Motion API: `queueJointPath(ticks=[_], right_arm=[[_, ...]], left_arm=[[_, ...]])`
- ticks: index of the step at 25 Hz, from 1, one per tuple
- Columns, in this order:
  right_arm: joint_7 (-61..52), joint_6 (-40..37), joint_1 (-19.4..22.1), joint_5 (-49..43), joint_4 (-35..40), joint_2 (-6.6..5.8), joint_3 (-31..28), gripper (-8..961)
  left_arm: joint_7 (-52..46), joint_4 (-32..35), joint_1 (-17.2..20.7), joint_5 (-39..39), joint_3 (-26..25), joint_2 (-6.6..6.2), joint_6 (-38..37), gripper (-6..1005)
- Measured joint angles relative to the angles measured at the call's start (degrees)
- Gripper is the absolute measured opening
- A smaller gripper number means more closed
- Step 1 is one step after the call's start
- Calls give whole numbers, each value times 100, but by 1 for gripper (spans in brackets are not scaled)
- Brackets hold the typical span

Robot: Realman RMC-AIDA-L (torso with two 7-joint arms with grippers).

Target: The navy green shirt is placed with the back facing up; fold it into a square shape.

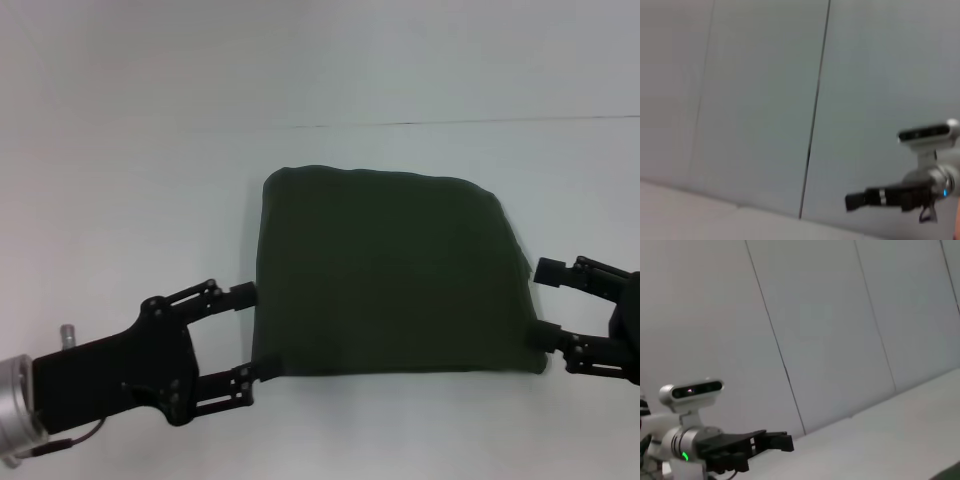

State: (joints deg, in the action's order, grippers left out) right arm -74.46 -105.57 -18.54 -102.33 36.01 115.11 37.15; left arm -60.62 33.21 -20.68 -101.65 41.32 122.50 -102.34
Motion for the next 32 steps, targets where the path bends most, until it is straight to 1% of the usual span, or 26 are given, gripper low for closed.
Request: queueJointPath(ticks=[1, 2, 3, 4, 6, 9, 11, 17, 20, 23, 32], right_arm=[[-95, -18, -41, -57, 21, -66, 13, 935], [-181, -40, -79, -130, 24, -103, 27, 935], [-281, -84, -142, -247, 27, -145, 47, 935], [-344, -137, -191, -353, 27, -158, 65, 935], [-406, -224, -295, -630, 31, -138, 69, 935], [-419, -209, -439, -1100, 35, -9, 43, 935], [-411, -156, -472, -1268, 36, 56, -4, 932], [-340, -127, -449, -1251, 19, 67, -11, 927], [-327, -14, -458, -1264, -22, 72, -5, 927], [-309, 89, -462, -1275, -32, 106, 16, 927], [-281, 99, -465, -1284, -33, 168, 10, 927]], left_arm=[[-108, 78, 4, -89, -9, -30, 23, 789], [-508, 269, 4, -313, -29, -72, 36, 789], [-508, 269, 4, -313, -29, -72, 36, 789], [-768, 391, 4, -462, -31, -86, 31, 789], [-1102, 528, -11, -684, -21, -91, 13, 788], [-1490, 600, -93, -1081, 38, -57, 12, 788], [-1669, 591, -168, -1352, 57, 3, 66, 787], [-1688, 588, -176, -1398, 53, 65, 75, 786], [-1696, 582, -187, -1401, 51, 68, 75, 787], [-1697, 565, -201, -1403, 55, 67, 75, 788], [-1703, 505, -208, -1408, 24, 71, 90, 791]])
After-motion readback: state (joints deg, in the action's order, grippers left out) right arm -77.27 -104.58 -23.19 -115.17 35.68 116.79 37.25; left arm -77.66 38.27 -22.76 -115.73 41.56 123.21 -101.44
